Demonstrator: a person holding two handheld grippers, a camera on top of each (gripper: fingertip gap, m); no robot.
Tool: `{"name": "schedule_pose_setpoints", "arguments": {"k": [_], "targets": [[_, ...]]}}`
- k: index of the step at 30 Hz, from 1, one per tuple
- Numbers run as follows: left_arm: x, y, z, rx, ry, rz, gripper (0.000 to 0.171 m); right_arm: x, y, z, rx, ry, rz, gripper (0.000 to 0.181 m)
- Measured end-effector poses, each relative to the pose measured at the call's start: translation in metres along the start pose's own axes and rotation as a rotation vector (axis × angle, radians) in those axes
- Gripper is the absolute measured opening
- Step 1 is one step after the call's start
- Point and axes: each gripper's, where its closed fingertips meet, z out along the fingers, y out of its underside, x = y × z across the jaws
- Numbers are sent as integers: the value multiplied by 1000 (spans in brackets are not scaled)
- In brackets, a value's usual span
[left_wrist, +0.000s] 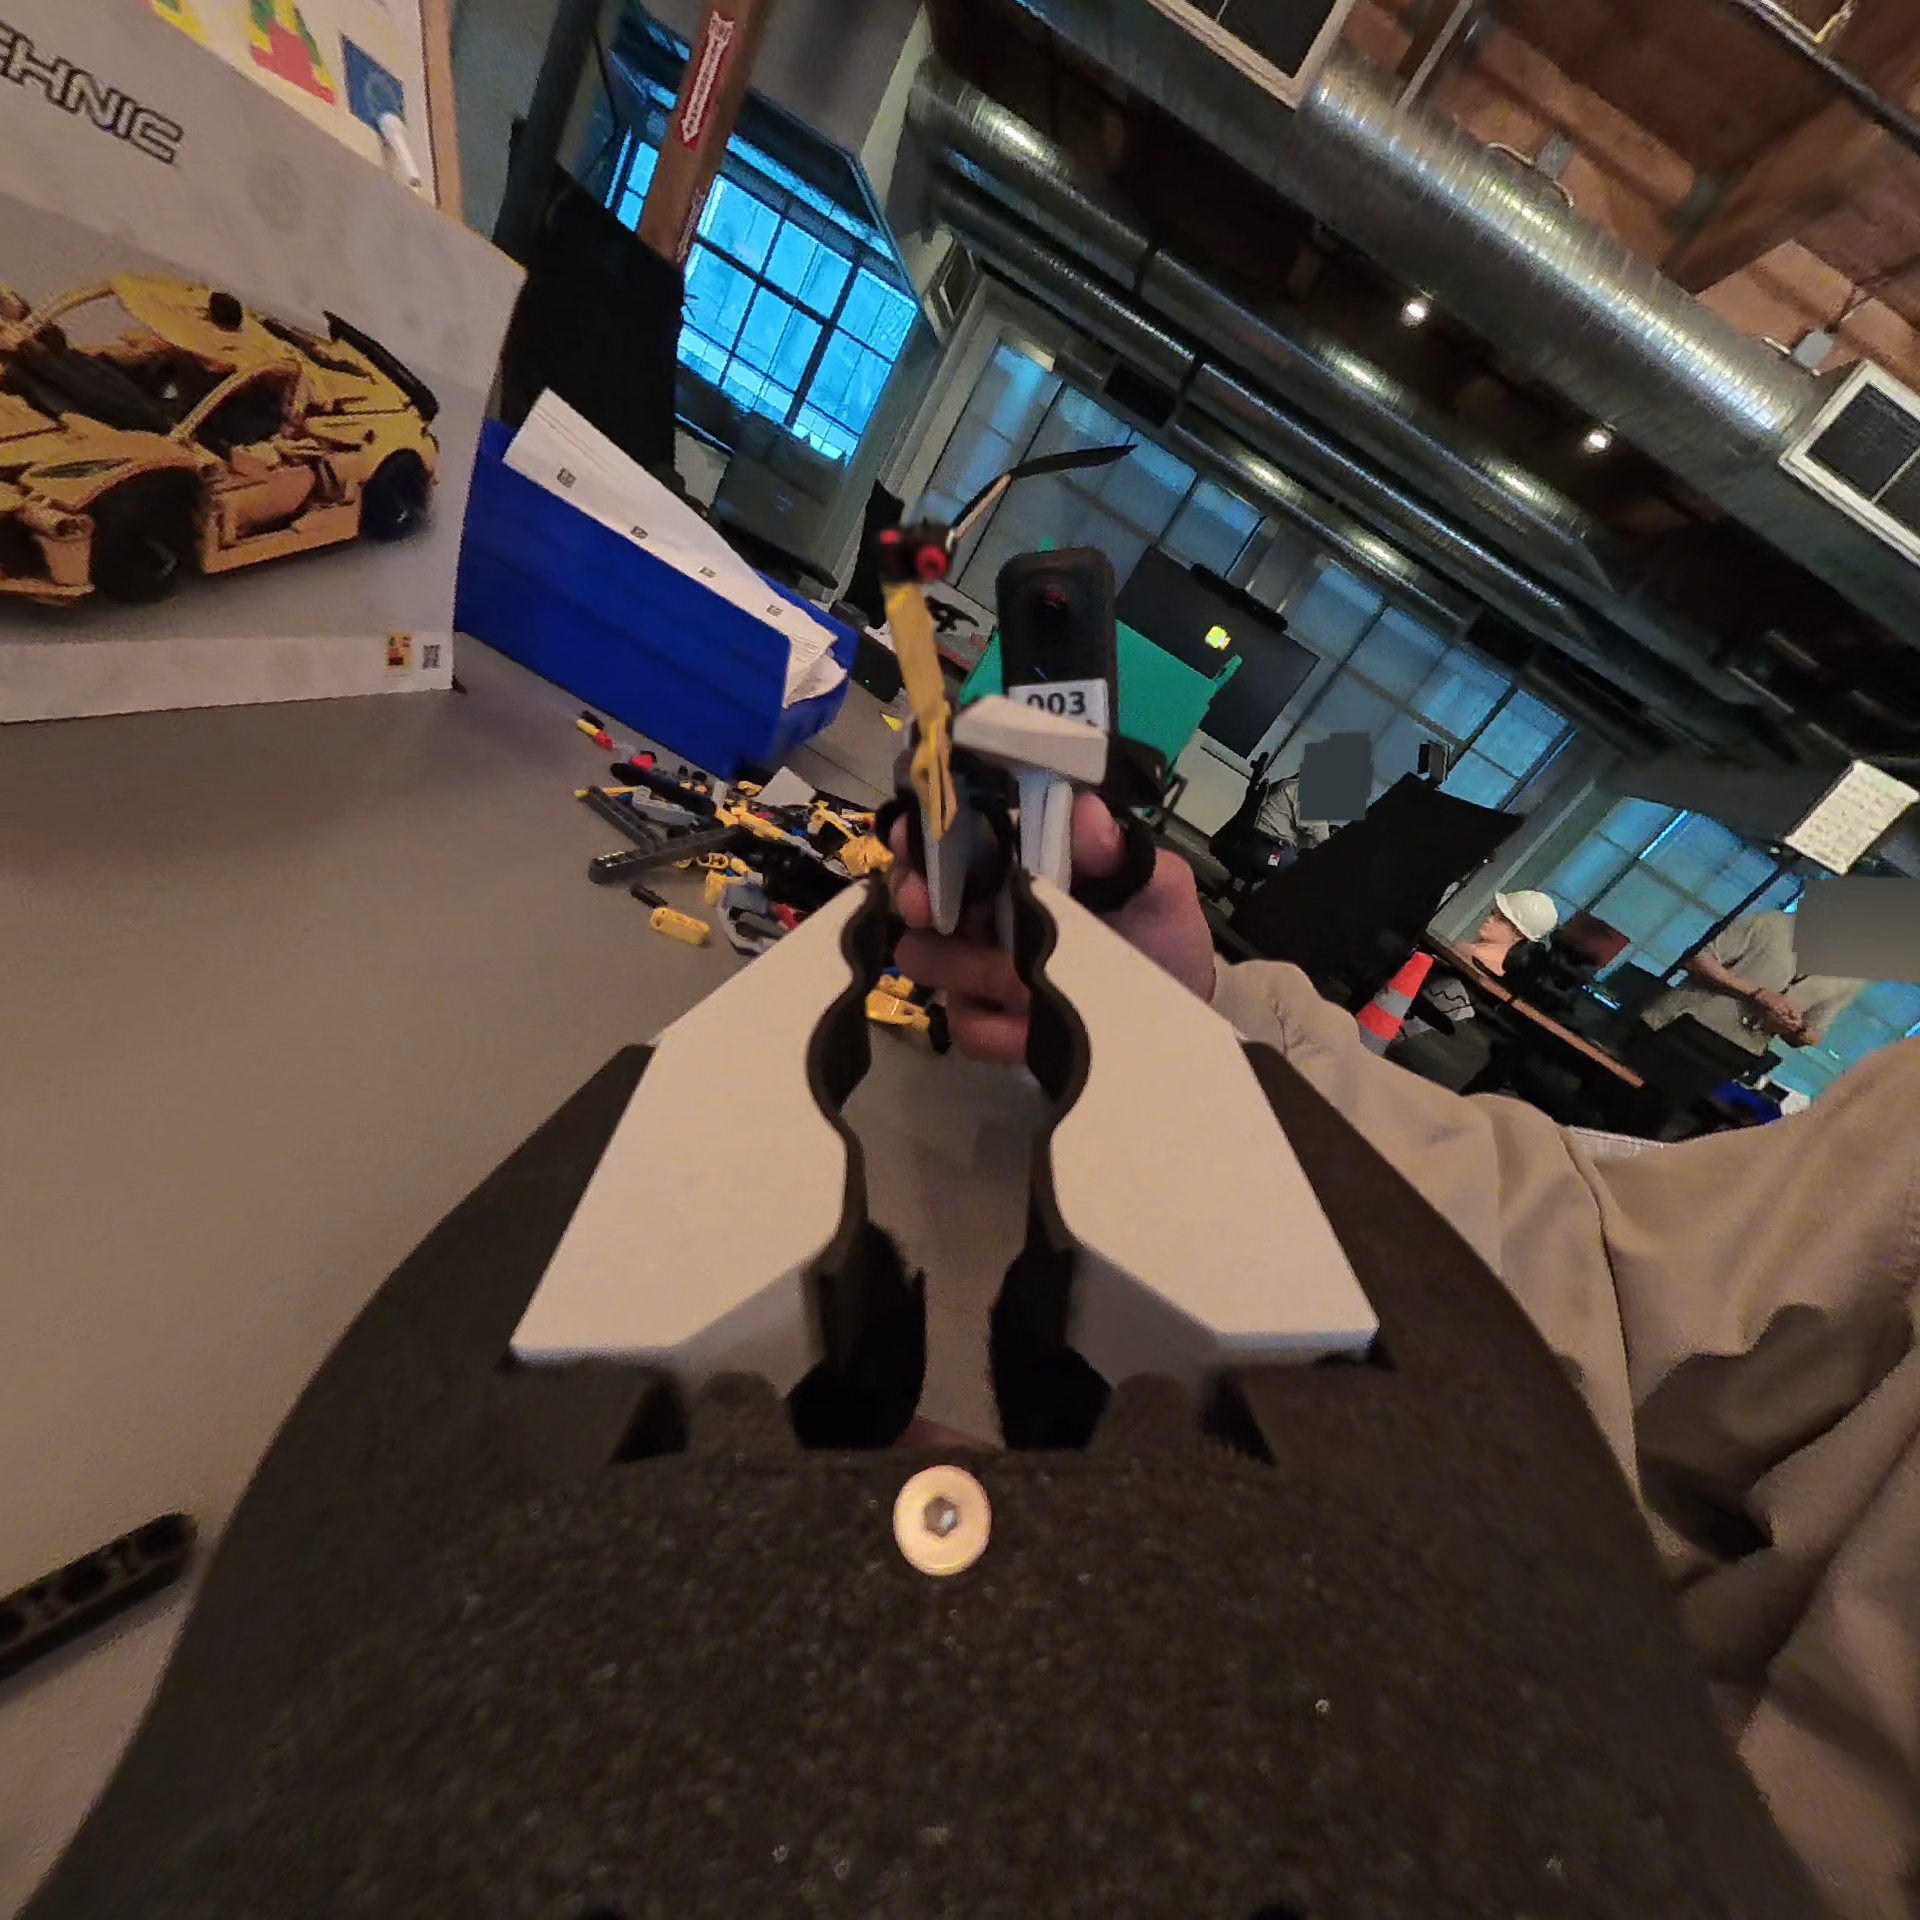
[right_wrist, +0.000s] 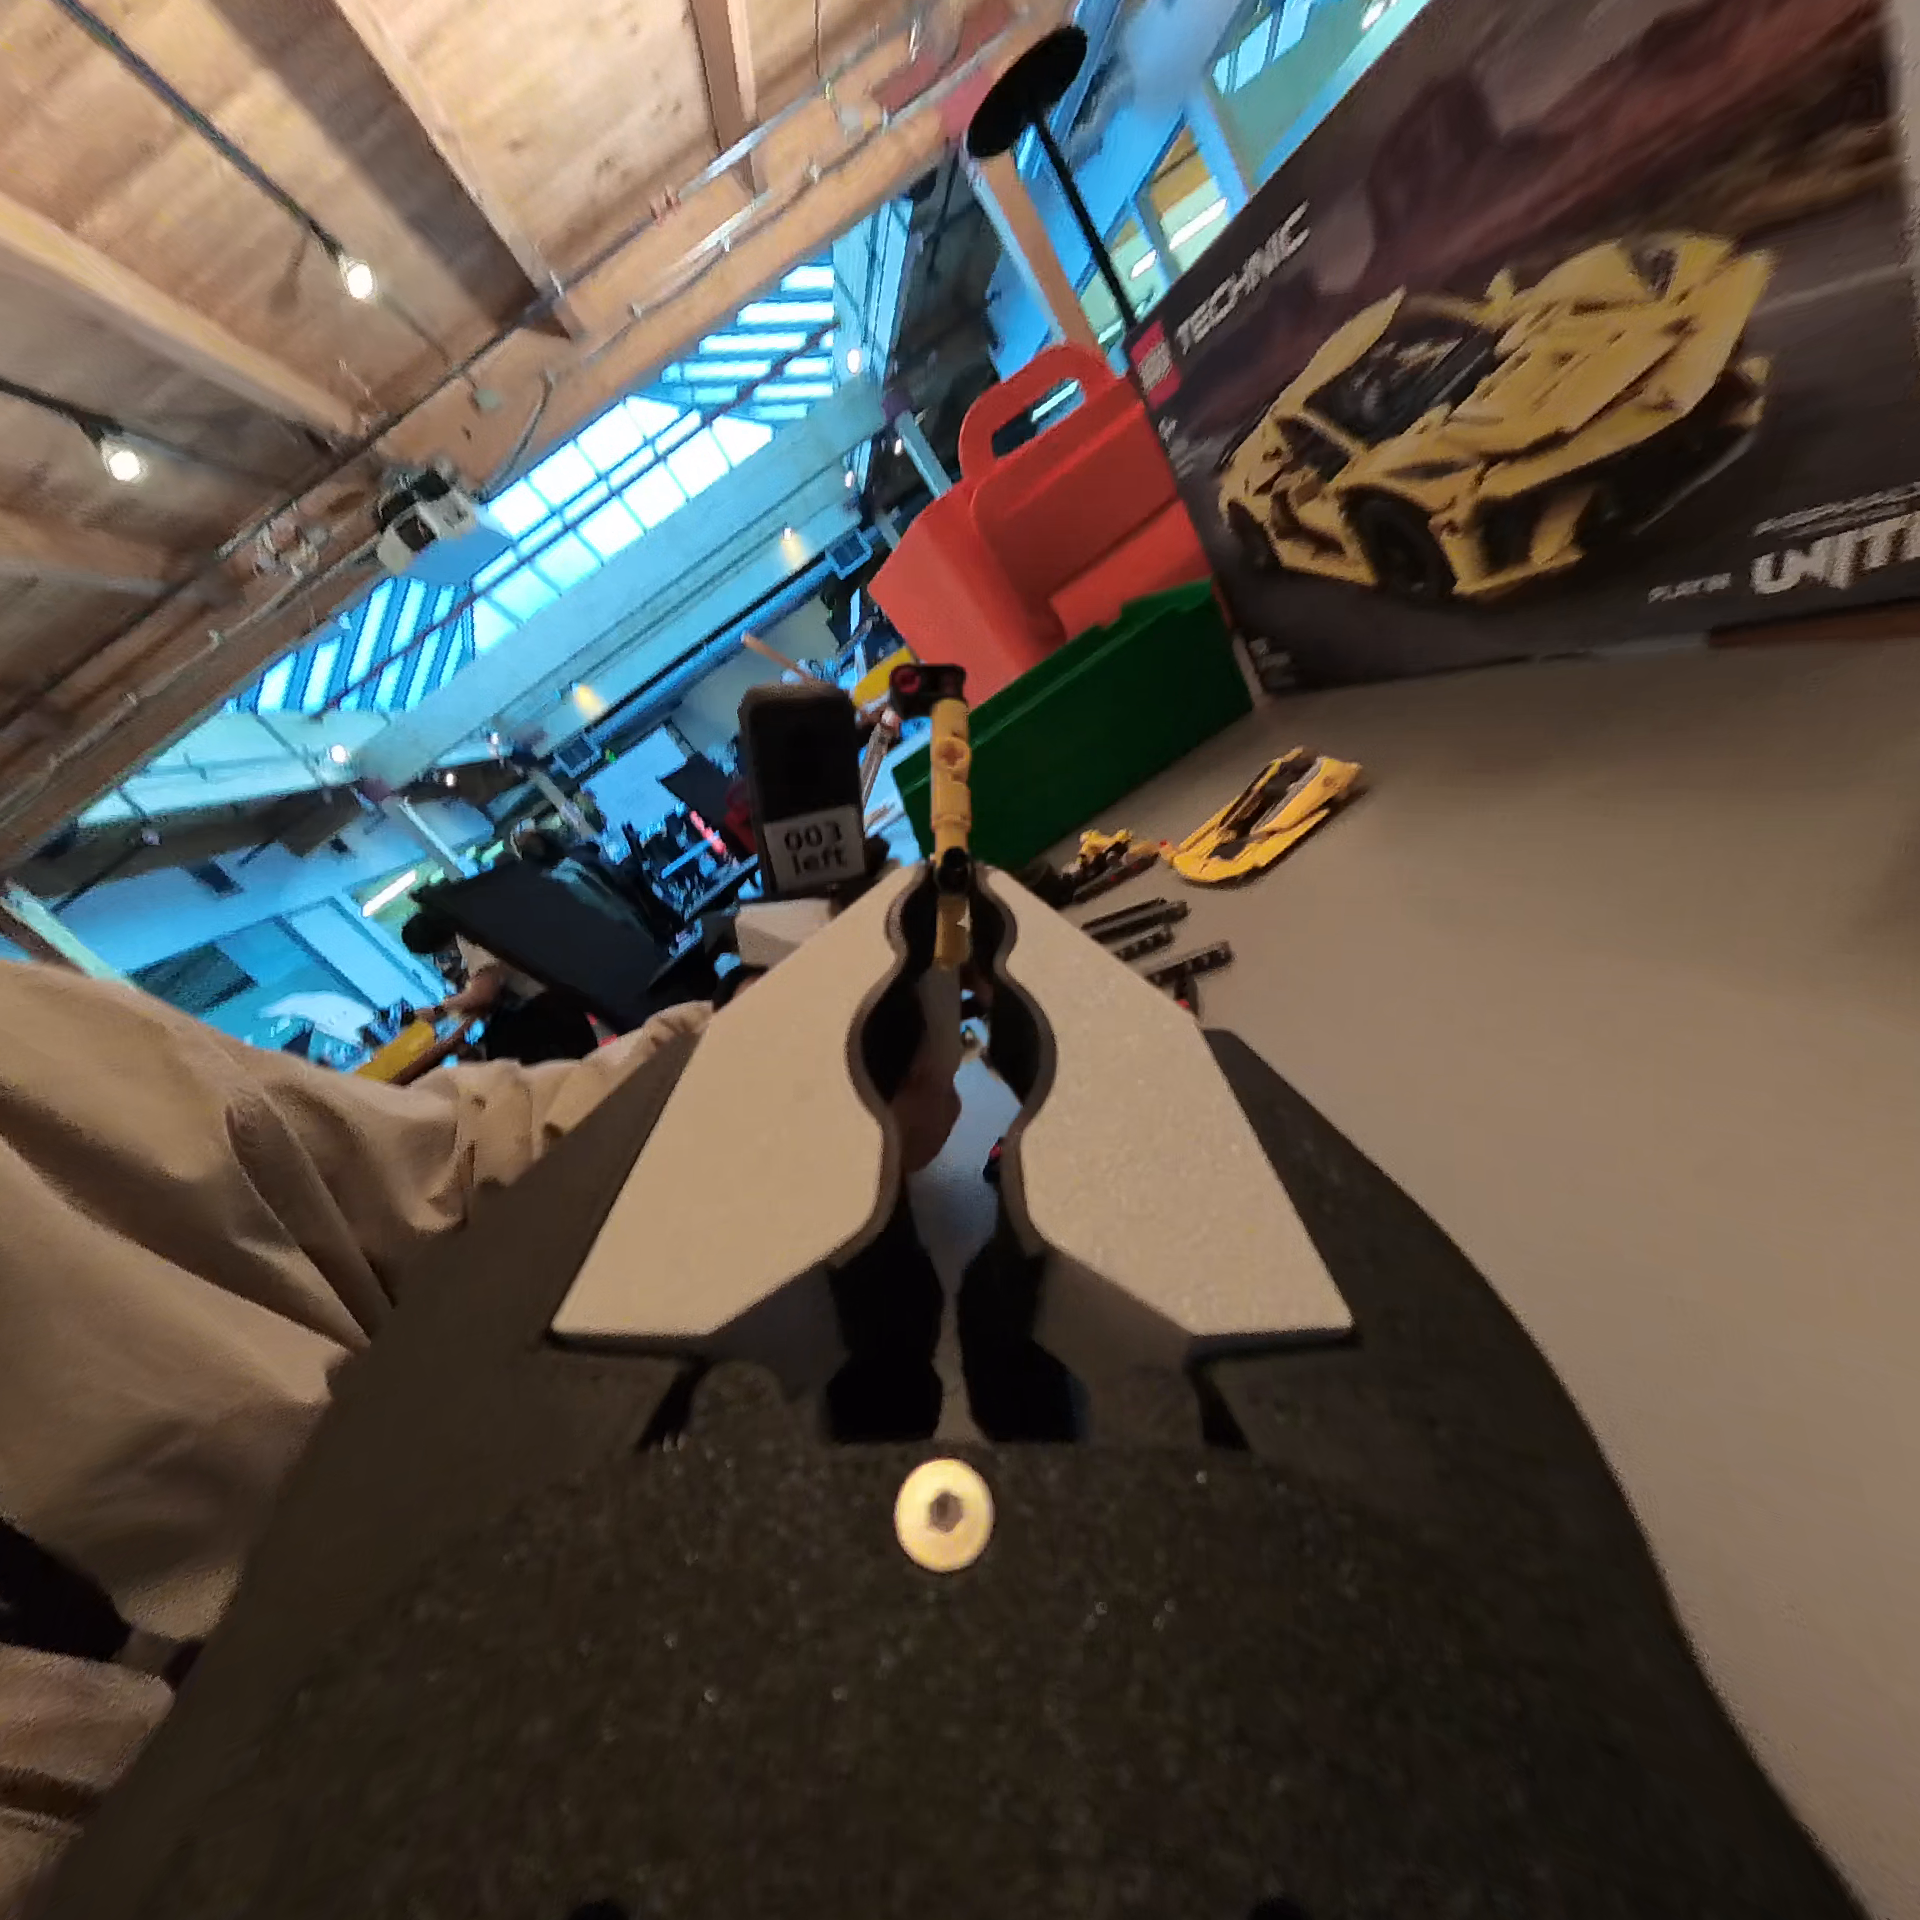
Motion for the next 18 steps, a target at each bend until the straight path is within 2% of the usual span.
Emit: {"name": "schedule_pose_setpoints", "arguments": {"k": [6,8,13,14,15,16,18], "targets": [[0,2,0,2,3,-21,14,-10,25,23,-97,-62,22,6],[-1,4,-1,-11,10,-31,7,-11,27,26,-99,-69,31,6],[-1,1,-5,-3,-5,-1,6,-12,27,27,-85,-97,106,5],[-4,-3,-9,21,-27,4,6,-11,16,23,-10,-112,151,5],[-11,-13,-19,70,-50,-9,6,-2,-21,0,212,-135,233,5],[-18,-24,-34,127,-61,-38,5,13,-48,-32,355,-134,298,4],[-28,-34,-48,173,-70,-72,5,21,-53,-58,337,-50,224,4]]}}
